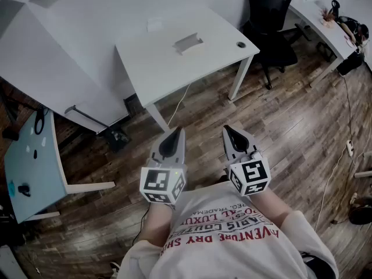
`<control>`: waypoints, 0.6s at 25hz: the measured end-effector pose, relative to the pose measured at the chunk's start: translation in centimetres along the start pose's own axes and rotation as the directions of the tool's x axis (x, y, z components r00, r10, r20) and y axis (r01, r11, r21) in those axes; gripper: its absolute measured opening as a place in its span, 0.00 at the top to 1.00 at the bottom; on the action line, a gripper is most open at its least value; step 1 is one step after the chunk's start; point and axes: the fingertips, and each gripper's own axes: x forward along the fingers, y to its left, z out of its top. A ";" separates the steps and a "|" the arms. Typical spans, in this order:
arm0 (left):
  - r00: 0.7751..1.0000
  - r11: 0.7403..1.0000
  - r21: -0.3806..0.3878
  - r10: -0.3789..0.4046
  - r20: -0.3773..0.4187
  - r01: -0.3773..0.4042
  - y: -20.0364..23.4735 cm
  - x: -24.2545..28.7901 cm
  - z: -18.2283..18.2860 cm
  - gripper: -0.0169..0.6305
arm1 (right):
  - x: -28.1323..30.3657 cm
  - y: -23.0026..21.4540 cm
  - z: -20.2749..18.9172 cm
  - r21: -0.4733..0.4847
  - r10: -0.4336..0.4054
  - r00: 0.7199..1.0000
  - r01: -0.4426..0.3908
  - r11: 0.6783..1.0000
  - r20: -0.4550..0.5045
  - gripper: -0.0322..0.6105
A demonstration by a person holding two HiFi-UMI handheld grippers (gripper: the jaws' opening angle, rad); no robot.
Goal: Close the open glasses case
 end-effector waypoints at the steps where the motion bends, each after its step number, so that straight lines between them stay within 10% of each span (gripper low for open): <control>1: 1.000 1.000 -0.002 0.001 0.000 -0.001 0.1 0.1 -0.1 0.98 | 0.1 -0.1 -0.1 0.000 -0.001 1.000 0.001 1.000 -0.001 0.93; 15: 1.000 0.999 -0.030 -0.020 -0.013 0.019 1.1 0.6 -1.0 0.98 | 1.2 -0.5 -1.2 0.086 -0.032 0.999 0.034 0.996 -0.028 0.93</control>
